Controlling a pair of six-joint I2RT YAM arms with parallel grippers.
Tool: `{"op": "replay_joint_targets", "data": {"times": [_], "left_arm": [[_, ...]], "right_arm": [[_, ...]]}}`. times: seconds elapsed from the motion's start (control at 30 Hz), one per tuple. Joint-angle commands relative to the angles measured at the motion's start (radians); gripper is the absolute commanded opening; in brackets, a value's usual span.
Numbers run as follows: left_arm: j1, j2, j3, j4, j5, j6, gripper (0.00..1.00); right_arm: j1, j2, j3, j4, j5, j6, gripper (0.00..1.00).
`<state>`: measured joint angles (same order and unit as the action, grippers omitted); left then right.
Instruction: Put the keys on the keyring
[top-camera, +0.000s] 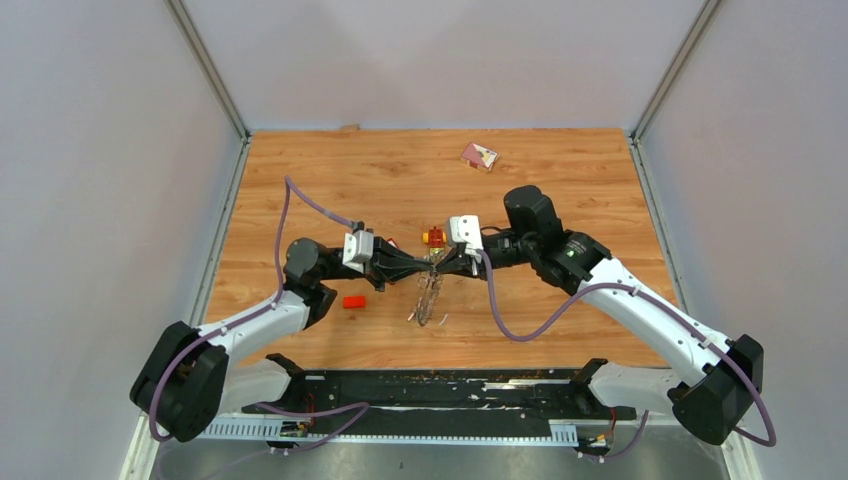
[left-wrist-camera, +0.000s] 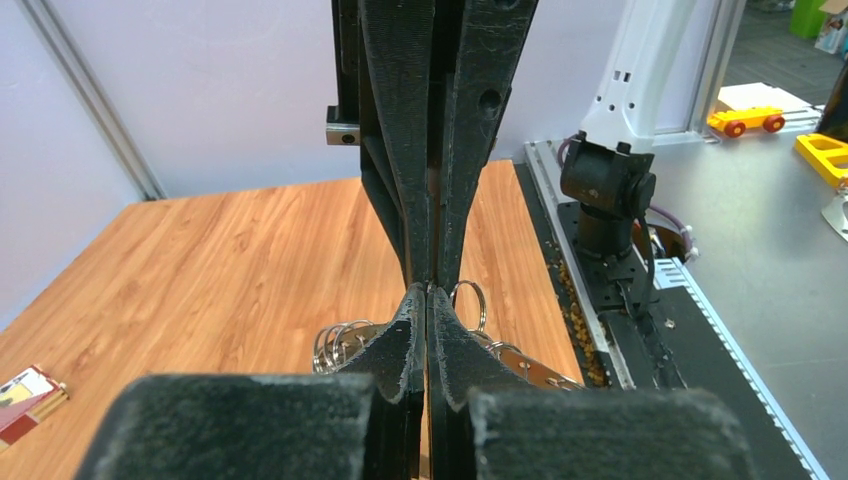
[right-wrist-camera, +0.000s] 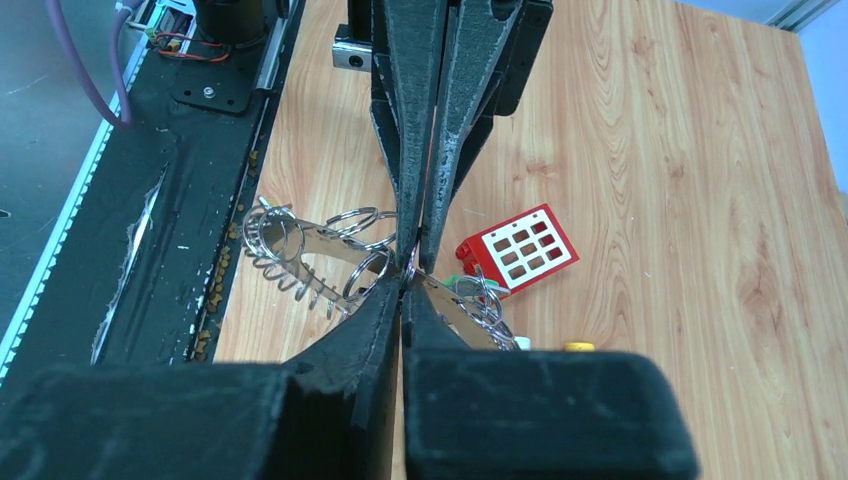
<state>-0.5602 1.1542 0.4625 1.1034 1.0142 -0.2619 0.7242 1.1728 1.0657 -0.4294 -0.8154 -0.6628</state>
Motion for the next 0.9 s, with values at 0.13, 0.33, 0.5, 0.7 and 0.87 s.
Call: {"op": "replay_joint_targets", "data": {"times": [0.13,0.33,0.5,0.7,0.87], "left_arm": [[-0.001,-0.038,-0.001,0.003,-0.012,0.090,0.00],[-0.001,-0.054,0.012,-0.106,0.018,0.172,0.00],[-0.001,-0.069,0.106,-0.455,0.049,0.413,0.10],[-0.019,-0.055,0.260,-0.952,0.025,0.752,0.29],[-0.033,-0.044,0.274,-0.987,0.016,0.778,0.30]], "right_arm": [[0.007,-0.009,0.008,0.057,0.022,0.047,0.00],[0.006,-0.008,0.036,-0.015,0.041,-0.021,0.00],[0.023,0.037,0.101,-0.148,0.082,-0.087,0.00],[0.071,0.085,0.171,-0.255,0.193,-0.124,0.00],[0.090,0.103,0.208,-0.288,0.233,-0.123,0.00]]}}
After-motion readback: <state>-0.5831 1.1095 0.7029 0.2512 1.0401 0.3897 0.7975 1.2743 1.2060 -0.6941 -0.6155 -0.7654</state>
